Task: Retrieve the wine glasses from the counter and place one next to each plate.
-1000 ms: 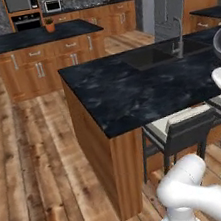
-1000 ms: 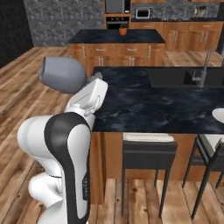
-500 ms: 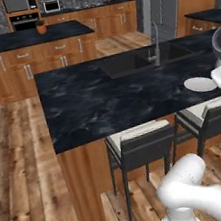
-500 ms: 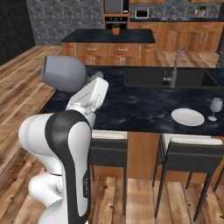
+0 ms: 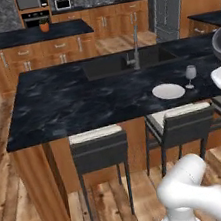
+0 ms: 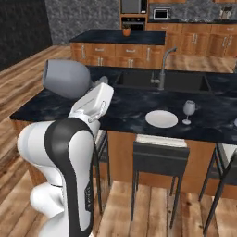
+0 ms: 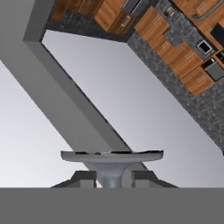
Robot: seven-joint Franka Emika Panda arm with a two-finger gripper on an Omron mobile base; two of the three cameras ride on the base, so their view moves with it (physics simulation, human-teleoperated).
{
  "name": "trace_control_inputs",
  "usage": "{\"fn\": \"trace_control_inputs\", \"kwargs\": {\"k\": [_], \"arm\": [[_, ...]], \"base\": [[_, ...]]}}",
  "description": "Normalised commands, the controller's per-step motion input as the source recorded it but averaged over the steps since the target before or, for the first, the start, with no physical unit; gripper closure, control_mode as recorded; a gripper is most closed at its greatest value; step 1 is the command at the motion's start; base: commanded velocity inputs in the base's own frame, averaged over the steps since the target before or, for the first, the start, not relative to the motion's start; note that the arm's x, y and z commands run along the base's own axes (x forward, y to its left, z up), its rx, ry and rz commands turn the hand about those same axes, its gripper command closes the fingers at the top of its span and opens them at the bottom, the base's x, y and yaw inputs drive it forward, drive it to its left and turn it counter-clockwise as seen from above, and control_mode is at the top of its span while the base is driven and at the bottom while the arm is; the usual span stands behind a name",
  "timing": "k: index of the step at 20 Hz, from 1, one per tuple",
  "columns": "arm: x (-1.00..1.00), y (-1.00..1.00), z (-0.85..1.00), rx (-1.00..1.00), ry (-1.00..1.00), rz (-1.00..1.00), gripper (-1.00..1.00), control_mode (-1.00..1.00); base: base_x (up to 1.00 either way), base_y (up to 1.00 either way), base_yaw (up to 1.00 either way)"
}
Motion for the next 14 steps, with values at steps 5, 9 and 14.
{"fn": "trace_control_inputs", "kwargs": {"k": [5,9,14], "arm": [[0.00,0.00,0.00,0.00,0.00,0.00,1.00,1.00],[0.00,0.00,0.00,0.00,0.00,0.00,1.00,1.00],[0.00,0.00,0.00,0.00,0.00,0.00,1.00,1.00]], "base": [[-0.34,-1.00,0.19],[-0.26,-1.00,0.16],[0.06,-1.00,0.18]]}}
